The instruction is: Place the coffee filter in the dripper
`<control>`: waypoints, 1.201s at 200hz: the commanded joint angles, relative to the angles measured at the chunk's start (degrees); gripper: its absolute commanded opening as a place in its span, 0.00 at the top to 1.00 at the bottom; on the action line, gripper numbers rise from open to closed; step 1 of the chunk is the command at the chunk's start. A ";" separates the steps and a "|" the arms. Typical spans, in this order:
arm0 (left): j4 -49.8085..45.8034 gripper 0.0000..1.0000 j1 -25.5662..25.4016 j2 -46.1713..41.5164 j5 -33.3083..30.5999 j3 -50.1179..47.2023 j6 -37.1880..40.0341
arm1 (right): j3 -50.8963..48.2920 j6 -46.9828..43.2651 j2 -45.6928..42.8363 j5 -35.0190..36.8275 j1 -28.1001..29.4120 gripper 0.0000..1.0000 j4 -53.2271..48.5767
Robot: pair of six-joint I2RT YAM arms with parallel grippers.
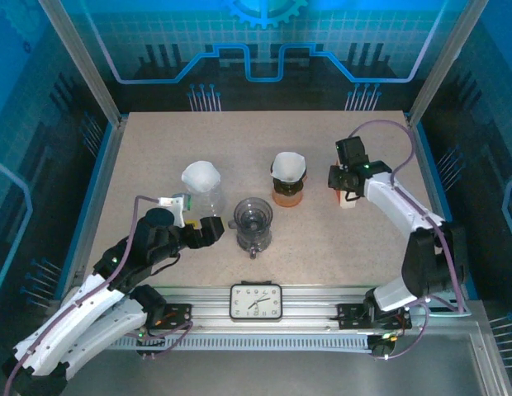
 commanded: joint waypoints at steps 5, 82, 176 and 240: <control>-0.56 0.01 -0.15 -0.37 -2.11 -1.09 -1.21 | 2.73 -2.29 3.65 1.84 -1.01 0.64 -0.51; -0.31 0.01 -0.15 0.64 -2.93 -1.18 -1.30 | 5.65 -5.44 9.67 5.44 -1.15 0.73 0.47; 0.06 0.01 -0.15 1.63 -3.14 -1.14 -1.48 | 5.32 -6.73 10.47 6.47 -1.16 0.78 2.34; 0.01 0.01 -0.16 2.01 -3.27 -0.92 -1.65 | 5.59 -7.27 10.90 6.10 -1.15 0.85 3.10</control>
